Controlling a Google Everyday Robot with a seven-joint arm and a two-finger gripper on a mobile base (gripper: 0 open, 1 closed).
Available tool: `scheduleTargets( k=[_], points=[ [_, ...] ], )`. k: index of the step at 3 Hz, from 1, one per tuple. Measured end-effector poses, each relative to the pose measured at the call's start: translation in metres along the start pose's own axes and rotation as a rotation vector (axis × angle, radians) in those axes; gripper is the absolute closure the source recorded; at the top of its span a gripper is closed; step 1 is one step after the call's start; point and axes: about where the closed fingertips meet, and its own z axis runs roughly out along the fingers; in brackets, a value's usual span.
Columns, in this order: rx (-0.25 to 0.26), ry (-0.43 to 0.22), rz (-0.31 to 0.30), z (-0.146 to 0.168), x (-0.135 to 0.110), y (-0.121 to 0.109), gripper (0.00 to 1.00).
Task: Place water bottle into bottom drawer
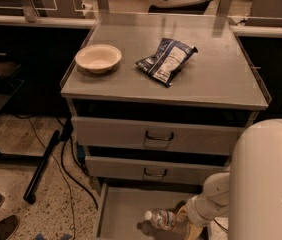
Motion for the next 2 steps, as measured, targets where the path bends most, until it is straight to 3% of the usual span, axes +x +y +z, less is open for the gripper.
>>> scheduleTargets(
  k=[2],
  points=[
    [-0.043,-0.065,0.151,0.044,-0.008,0.019,1.0]
  ],
)
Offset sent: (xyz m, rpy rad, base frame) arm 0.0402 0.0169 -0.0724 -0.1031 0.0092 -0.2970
